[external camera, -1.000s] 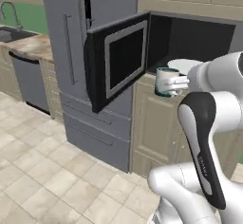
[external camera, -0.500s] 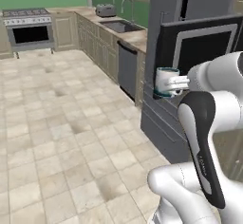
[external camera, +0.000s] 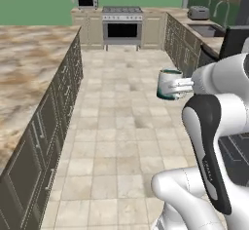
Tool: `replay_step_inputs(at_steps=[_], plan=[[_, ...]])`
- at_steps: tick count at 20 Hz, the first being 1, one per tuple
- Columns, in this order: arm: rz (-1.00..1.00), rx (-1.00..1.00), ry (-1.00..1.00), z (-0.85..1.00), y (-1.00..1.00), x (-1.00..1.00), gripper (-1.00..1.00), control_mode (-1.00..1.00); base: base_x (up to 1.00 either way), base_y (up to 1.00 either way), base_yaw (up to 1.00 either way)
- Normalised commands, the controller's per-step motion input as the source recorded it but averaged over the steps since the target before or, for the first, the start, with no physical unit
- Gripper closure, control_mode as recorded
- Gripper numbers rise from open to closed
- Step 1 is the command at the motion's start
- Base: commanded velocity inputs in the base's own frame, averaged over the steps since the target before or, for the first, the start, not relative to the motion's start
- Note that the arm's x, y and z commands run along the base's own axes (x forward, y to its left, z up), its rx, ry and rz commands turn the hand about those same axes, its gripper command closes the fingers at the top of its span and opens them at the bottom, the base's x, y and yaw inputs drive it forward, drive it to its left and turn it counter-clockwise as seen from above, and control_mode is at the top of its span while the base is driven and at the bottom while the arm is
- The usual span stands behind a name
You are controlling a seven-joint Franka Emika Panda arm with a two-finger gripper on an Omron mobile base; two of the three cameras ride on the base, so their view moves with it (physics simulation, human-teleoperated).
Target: Pick the cup of tea, navigate to the dining table, and place it on the saucer.
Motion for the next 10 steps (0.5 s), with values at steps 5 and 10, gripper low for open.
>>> replay_step_inputs(at_steps=[5, 10], plan=[[0.0, 0.0, 0.0, 0.0, 0.0, 0.0, 1.0, 1.0, -0.09, 0.13, 0.61], [0.0, 0.0, 0.0, 0.0, 0.0, 0.0, 1.0, 1.0, -0.03, 0.08, 0.51]])
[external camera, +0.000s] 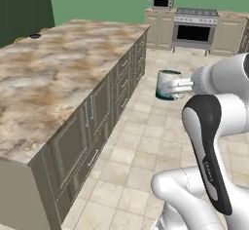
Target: Pick the cup of tea, navigate to the dining table, and place it on the saucer.
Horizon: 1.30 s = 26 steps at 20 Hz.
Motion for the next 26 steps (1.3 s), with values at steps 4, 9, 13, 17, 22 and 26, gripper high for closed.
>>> replay_step_inputs(at_steps=[4, 9, 13, 17, 22, 26], plan=[[0.0, 0.0, 0.0, 0.0, 0.0, 0.0, 1.0, 1.0, -0.24, 0.14, 0.42], [0.0, 0.0, 0.0, 0.0, 0.0, 0.0, 1.0, 1.0, -0.05, 0.18, 0.3], [0.0, 0.0, 0.0, 0.0, 0.0, 0.0, 1.0, 1.0, 0.42, -0.01, 0.01], [0.0, 0.0, 0.0, 0.0, 0.0, 0.0, 1.0, 1.0, 0.65, -0.02, -0.06], [0.0, 0.0, 0.0, 0.0, 0.0, 0.0, 1.0, 1.0, 0.54, 0.0, -0.07], [0.0, 0.0, 0.0, 0.0, 0.0, 0.0, 1.0, 1.0, 0.37, 0.0, -0.17]])
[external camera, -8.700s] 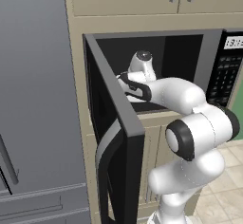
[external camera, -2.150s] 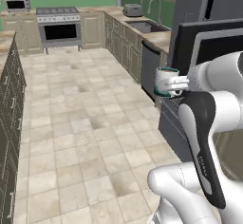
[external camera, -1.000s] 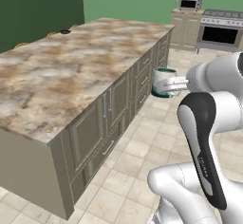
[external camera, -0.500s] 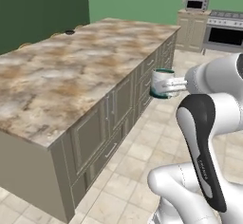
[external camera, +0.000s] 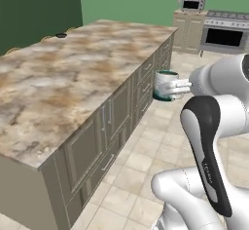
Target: Pick the cup of tea, navigate to the dining table, and place it on the saucer.
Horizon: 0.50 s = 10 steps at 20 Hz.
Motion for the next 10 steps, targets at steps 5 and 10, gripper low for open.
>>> replay_step_inputs(at_steps=[5, 10], plan=[[0.0, 0.0, 0.0, 0.0, 0.0, 0.0, 1.0, 1.0, 0.47, 0.0, -0.32], [0.0, 0.0, 0.0, 0.0, 0.0, 0.0, 1.0, 1.0, 0.83, 0.06, -0.35]])
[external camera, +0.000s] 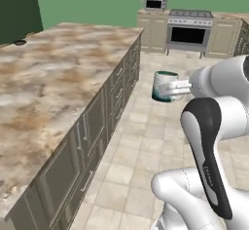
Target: Pick the cup of tea, navigate to the dining table, and place it on the saucer.
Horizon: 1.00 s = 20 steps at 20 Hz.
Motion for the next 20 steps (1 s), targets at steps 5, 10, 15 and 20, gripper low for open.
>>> replay_step_inputs(at_steps=[5, 10, 15, 20], plan=[[0.0, 0.0, 0.0, 0.0, 0.0, 0.0, 1.0, 1.0, 0.84, 0.18, -0.3], [0.0, 0.0, 0.0, 0.0, 0.0, 0.0, 1.0, 1.0, -0.89, 0.15, 0.13], [0.0, 0.0, 0.0, 0.0, 0.0, 0.0, 1.0, 1.0, -0.5, 0.03, 0.35], [0.0, 0.0, 0.0, 0.0, 0.0, 0.0, 1.0, 1.0, 1.0, -0.44, -0.02]])
